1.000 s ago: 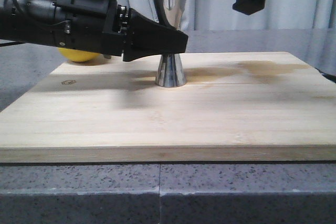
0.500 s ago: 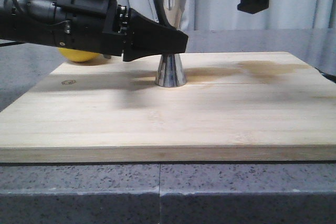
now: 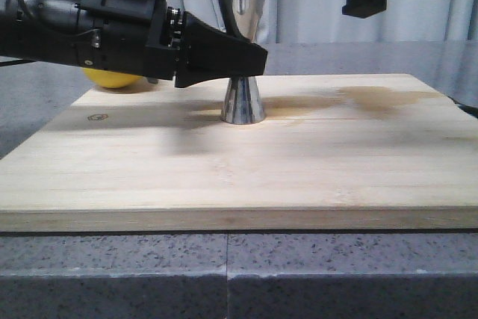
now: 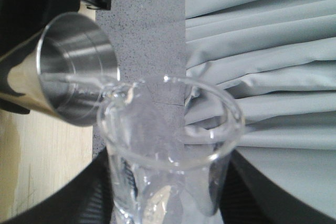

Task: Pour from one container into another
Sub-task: 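Tilt the beaker with the right gripper, pouring liquid into the jigger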

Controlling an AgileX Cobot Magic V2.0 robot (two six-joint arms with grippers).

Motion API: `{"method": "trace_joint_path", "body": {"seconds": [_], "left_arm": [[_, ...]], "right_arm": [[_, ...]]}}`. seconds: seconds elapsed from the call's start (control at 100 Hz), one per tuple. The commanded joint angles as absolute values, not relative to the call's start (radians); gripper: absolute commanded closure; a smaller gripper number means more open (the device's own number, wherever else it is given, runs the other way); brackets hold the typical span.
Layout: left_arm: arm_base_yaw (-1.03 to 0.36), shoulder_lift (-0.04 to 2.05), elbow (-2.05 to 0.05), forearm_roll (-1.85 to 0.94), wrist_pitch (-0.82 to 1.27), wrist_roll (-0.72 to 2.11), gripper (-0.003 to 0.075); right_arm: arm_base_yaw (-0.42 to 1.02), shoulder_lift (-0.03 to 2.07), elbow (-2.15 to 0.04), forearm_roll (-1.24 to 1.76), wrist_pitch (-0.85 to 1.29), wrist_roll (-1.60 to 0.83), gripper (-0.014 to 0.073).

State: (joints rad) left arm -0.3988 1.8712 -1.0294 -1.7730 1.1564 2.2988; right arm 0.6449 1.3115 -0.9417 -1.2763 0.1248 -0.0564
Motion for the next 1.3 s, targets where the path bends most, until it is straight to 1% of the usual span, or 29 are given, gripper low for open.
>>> {"method": "trace_joint_path", "body": {"seconds": [0.0,0.53,0.88,1.04,1.29], "left_arm": [[-0.408,1.829,-1.055,-1.851,1.261,2.290,0.0596],[-0.408,1.829,-1.055,-1.851,1.261,2.290,0.0596],[-0.408,1.829,-1.055,-1.851,1.261,2.290,0.0596],[-0.408,1.829,-1.055,-1.851,1.261,2.290,0.0596],[-0.408,1.829,-1.055,-1.851,1.261,2.290,0.0596]], "right_arm": [[0.647,1.287,-0.980,-1.312,0.103,-0.059,0.0293],[0.647,1.287,-0.980,-1.410,0.103,-0.059,0.0293],[0.647,1.287,-0.980,-1.387,0.103,-0.056,0.0293],[0.647,1.287,-0.980,-1.324,0.103,0.070,0.0293],[0.645,1.287,-0.980,-1.317,0.106,0.289,0.0293]]}}
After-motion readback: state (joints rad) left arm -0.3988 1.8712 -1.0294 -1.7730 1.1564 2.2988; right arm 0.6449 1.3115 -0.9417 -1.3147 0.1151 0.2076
